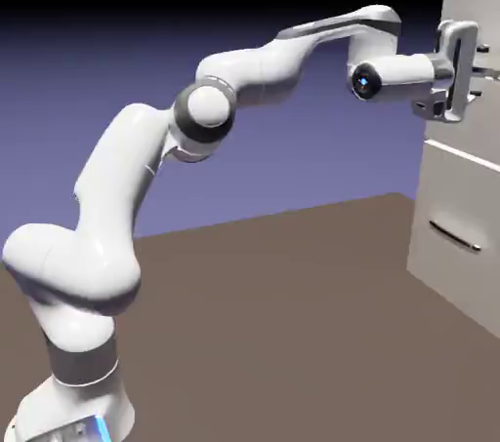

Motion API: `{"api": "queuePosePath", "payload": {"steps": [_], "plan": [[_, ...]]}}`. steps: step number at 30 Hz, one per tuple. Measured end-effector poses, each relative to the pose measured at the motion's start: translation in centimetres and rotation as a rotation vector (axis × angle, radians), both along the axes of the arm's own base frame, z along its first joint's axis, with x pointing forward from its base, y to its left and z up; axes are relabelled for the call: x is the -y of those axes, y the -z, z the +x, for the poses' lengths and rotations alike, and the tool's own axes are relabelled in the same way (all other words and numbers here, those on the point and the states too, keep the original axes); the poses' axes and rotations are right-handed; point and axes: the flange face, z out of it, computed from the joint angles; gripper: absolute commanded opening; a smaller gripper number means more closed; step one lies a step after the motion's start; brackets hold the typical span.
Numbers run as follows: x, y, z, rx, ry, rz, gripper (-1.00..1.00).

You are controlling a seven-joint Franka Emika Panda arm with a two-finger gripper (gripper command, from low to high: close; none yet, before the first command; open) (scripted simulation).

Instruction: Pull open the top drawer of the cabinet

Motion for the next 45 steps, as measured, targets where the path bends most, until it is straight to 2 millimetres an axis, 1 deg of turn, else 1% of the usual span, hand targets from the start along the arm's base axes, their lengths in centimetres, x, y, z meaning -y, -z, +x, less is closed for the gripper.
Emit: {"api": "queuePosePath", "payload": {"steps": [4,13,21,25,29,45], "plan": [[0.0,0.0,-1.9,0.0,0.0,0.0,-1.0],[0.0,0.0,-7.9,0.0,0.0,0.0,-1.0],[0.0,0.1,-12.6,-0.001,-0.001,0.0,-1.0],[0.0,0.6,-12.7,-0.005,-0.001,-0.002,-1.0],[0.0,0.2,-12.9,-0.001,0.0,0.0,-1.0],[0.0,0.0,-19.0,0.001,0.0,0.0,-1.0]]}}
